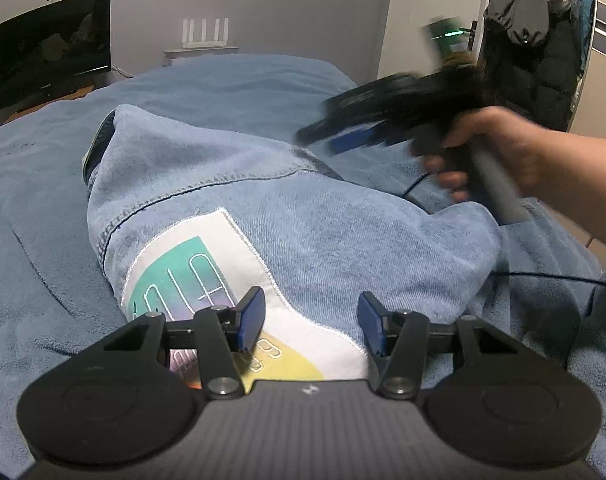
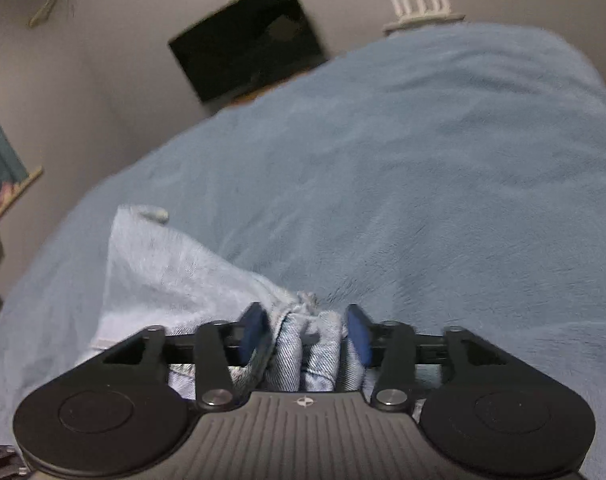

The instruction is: Fold large clothes

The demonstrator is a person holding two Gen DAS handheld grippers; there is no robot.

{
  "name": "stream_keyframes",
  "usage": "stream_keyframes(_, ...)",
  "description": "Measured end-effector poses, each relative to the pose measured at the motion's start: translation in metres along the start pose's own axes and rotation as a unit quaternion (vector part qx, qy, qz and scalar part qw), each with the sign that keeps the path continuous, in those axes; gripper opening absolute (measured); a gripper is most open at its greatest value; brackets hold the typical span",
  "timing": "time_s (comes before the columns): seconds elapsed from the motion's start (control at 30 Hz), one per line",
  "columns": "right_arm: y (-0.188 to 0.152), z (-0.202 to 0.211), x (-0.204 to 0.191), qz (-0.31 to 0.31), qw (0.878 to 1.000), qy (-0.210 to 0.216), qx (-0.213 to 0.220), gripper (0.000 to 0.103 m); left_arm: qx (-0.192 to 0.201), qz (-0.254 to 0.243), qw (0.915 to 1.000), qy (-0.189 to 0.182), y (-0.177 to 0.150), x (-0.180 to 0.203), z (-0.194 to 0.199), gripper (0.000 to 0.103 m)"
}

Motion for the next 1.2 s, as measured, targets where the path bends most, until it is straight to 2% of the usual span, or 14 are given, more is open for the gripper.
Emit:
stream_keyframes(0.03,0.0,0.016,0.001,0.006,1.0,-0.003,0.01,0.056,0.0,0.0,1.0,0.0,0.0,0.001,0.001,0.051)
stream_keyframes(0.23,-0.015,0.124,0.018,0.088,0.99,-0.091,0.054,0.057,0.009,0.0,0.9999,0.007,0.0,0.004,0.006,0.051)
stream_keyframes(0.33,-0.038,0.162,0.015,0.107,0.989,-0.093,0.041,0.059,0.026,-0.002,0.9995,0.017,0.003,0.005,0.016,0.051)
stream_keyframes(0.4,-0.061,0.176,-0.002,0.118,0.99,-0.069,0.033,0.059,0.035,-0.001,0.9988,0.035,0.007,0.004,0.026,0.051)
stream_keyframes(0.5,-0.085,0.174,-0.041,0.121,0.992,-0.025,0.037,0.053,0.054,0.016,0.9971,0.05,0.013,-0.003,0.041,0.051)
stream_keyframes(0.57,-0.096,0.159,-0.073,0.144,0.988,-0.007,0.048,0.047,0.051,0.038,0.9965,0.054,0.012,-0.012,0.044,0.051)
stream_keyframes(0.63,-0.102,0.149,-0.088,0.162,0.985,-0.003,0.052,0.039,0.033,0.052,0.9958,0.068,0.005,-0.023,0.041,0.051)
stream_keyframes(0.67,-0.107,0.138,-0.093,0.166,0.985,-0.006,0.038,0.037,0.014,0.055,0.9955,0.075,-0.002,-0.028,0.037,0.051)
stream_keyframes(0.73,-0.119,0.118,-0.085,0.171,0.985,-0.033,-0.001,0.036,0.003,0.071,0.9953,0.066,-0.013,-0.037,0.031,0.059)
stream_keyframes(0.87,-0.14,0.092,-0.069,0.139,0.989,-0.039,-0.038,0.037,-0.005,0.087,0.9946,0.057,-0.021,-0.05,0.022,0.072)
stream_keyframes(0.93,-0.141,0.081,-0.065,0.129,0.99,-0.045,-0.044,0.051,-0.002,0.11,0.9927,0.05,-0.028,-0.06,0.018,0.076)
stream_keyframes(1.03,-0.138,0.075,-0.061,0.102,0.993,-0.039,-0.04,0.057,0.019,0.153,0.9878,0.024,-0.032,-0.071,0.022,0.076)
stream_keyframes(1.13,-0.133,0.095,-0.061,0.08,0.996,-0.031,-0.02,0.057,0.039,0.14,0.9889,0.029,-0.026,-0.063,0.044,0.076)
stream_keyframes(1.2,-0.128,0.111,-0.064,0.078,0.997,-0.027,0.0,0.059,0.044,0.109,0.9927,0.029,-0.024,-0.046,0.063,0.076)
Point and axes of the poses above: each gripper's, at about its wrist camera, not at the fingertips, and z roughly against the way its jaws point, x to its right, y to its top, the point moved 9 cm from there along -z, roughly the way its jaws point, and after that the axes turned 10 degrees about -y, right-handed, at the moved point
